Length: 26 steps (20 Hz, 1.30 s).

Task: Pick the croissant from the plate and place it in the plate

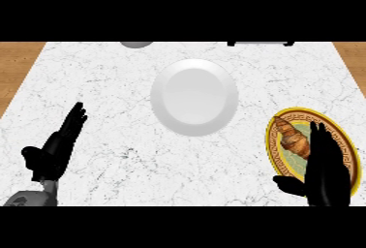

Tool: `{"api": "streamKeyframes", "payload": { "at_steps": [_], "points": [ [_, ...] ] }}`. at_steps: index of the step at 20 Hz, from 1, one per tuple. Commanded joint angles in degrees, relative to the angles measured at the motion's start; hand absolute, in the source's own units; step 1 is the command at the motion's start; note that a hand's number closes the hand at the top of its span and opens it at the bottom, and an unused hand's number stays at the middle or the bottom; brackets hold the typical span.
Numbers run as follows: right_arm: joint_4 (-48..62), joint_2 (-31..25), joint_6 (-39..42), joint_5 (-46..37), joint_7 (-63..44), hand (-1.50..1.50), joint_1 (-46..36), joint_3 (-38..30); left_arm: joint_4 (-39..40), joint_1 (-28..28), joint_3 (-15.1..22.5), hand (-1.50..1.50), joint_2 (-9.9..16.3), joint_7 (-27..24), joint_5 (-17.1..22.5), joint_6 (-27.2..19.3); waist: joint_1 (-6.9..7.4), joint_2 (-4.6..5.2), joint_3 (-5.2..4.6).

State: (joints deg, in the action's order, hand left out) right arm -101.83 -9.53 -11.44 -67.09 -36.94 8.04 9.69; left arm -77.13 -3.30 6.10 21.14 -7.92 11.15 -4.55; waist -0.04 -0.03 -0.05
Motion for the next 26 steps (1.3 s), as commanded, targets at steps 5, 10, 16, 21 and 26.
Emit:
{"api": "streamKeyframes", "payload": {
  "at_steps": [5, 10, 16, 21, 26],
  "points": [
    [8.79, 1.04, 2.9, -0.58, -0.48, -1.5, -4.68, -3.29, 5.91, -2.49, -2.84, 0.0, -3.28, -2.39, -2.45, 2.28, -0.03, 0.07, 0.05],
    [13.67, 0.9, -1.57, -0.01, 3.77, -1.5, -3.92, -5.82, 1.65, -1.92, -4.66, 0.0, -3.36, 1.89, -3.49, 3.15, 0.02, 0.03, 0.06],
    [17.34, 2.6, 2.44, -4.18, -2.5, -1.5, -9.84, -6.21, 1.84, 1.34, -5.84, 0.0, -3.7, -2.19, -4.84, 6.41, 0.1, 0.02, 0.05],
    [24.34, -2.16, 0.45, 1.47, 5.49, -1.5, -12.1, -12.72, 0.24, 0.9, -6.35, 0.0, -5.38, 0.5, -6.7, 5.0, 0.15, 0.04, 0.06],
    [34.38, 0.18, -2.47, 0.87, 10.01, 1.5, -17.25, -10.11, 3.33, -1.7, -6.12, 0.0, -6.33, -0.48, -7.84, 5.17, 0.39, 0.14, 0.07]
  ]
}}
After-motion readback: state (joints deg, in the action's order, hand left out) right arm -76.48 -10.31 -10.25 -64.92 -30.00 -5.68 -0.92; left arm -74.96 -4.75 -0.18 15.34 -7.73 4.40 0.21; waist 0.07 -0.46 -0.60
